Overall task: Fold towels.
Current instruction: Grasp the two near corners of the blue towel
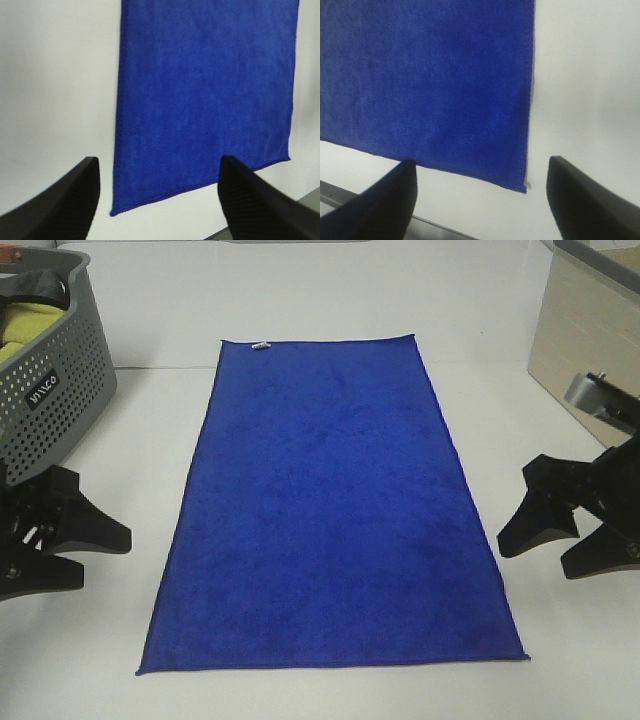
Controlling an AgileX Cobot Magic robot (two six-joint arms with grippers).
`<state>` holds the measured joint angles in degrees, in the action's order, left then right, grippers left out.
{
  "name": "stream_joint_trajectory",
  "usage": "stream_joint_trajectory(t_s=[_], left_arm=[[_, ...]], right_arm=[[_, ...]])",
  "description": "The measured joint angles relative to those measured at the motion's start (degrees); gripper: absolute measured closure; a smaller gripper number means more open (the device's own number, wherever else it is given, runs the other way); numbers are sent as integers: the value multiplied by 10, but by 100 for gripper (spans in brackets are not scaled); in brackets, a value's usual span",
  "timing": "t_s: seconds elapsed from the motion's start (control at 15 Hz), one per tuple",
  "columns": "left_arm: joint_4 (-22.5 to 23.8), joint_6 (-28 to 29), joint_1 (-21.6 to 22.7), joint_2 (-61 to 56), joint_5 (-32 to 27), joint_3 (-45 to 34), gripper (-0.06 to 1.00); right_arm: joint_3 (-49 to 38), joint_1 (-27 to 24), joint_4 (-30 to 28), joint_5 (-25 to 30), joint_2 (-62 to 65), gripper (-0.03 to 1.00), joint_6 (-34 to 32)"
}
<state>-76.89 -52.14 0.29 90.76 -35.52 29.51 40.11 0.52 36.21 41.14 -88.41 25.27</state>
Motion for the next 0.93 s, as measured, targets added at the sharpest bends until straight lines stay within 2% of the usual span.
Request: stream_joint_trajectory(t_s=[0.27, 0.47, 0.67, 0.93], left_arm=[[-5, -56, 0, 85, 1, 1, 30], [-25, -89, 0, 113, 1, 1, 30], [-52, -138, 0, 116, -3, 1, 30], [-64, -170, 0, 116, -3, -11, 30]], right_arm=[[1, 0, 33, -12, -92, 28, 39], [1, -2, 33, -28, -113, 28, 43], [1, -2, 1, -37, -114, 28, 24], [-25, -2, -1, -56, -121, 28, 23]])
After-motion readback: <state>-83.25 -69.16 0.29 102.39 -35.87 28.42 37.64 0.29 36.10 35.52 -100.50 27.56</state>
